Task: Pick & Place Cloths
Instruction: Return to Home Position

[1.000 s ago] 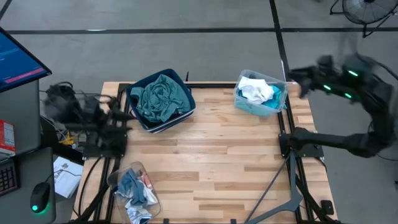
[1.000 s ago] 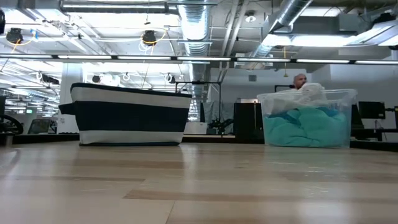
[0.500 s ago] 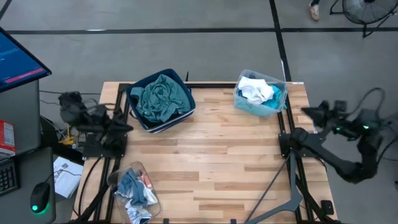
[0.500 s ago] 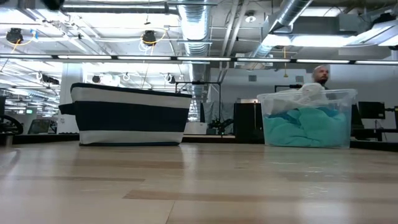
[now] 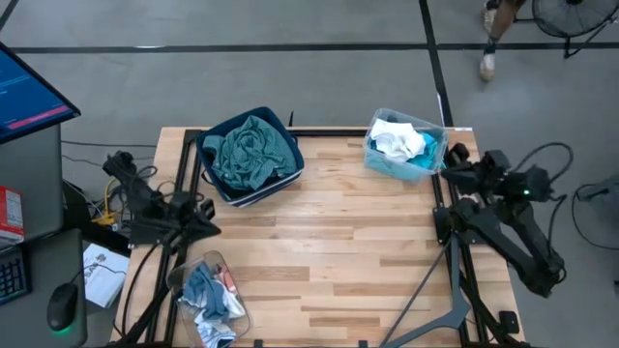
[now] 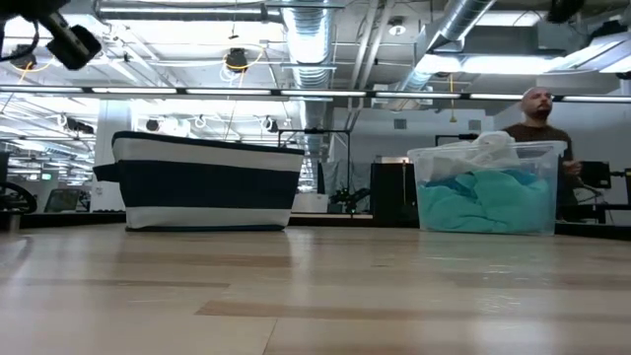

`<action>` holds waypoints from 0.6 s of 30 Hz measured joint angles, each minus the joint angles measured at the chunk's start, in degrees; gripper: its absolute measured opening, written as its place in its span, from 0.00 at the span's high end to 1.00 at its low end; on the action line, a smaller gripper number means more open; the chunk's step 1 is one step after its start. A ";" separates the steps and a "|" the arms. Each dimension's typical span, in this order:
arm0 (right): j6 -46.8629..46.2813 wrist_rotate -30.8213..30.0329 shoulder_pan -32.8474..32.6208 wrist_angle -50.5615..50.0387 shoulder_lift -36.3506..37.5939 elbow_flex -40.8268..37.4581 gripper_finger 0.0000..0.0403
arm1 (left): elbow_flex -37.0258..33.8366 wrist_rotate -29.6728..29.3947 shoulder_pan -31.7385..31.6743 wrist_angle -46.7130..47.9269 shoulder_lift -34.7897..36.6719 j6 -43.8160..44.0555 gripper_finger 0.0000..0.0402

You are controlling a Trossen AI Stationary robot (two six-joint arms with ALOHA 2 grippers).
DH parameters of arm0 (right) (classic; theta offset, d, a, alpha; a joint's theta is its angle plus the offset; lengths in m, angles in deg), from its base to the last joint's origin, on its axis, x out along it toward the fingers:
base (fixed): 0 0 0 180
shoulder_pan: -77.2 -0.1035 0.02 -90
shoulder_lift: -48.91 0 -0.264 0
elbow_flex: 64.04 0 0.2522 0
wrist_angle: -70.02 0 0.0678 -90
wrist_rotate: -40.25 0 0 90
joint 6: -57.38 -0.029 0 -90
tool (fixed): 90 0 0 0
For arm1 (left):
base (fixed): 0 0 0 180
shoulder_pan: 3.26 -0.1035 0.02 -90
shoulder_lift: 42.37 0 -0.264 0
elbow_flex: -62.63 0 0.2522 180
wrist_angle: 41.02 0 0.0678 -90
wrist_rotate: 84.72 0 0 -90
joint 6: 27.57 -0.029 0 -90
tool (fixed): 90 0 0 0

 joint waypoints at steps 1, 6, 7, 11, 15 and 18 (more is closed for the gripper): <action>0.49 -1.41 -0.36 -1.04 1.30 -1.06 1.00 | -0.71 -0.29 -0.03 -0.26 0.00 0.01 1.00; -3.08 -10.13 -3.21 -4.67 2.64 -9.50 1.00 | -2.91 -5.20 -0.04 -0.72 -0.08 1.46 1.00; -3.35 -11.78 -4.53 -4.62 2.61 -10.79 1.00 | -2.91 -6.52 -0.04 -1.11 -0.04 1.51 1.00; -4.27 -20.28 -14.27 -3.72 3.03 -15.04 1.00 | -2.91 -9.73 -0.07 -2.16 0.00 1.59 1.00; 0.01 -34.67 -30.52 -0.97 1.22 -17.67 1.00 | -2.91 -10.67 -0.07 -2.47 -0.05 2.32 1.00; 7.70 -47.89 -43.77 -1.00 -2.66 -19.28 1.00 | -2.89 -9.60 -0.07 -3.34 -0.02 2.04 1.00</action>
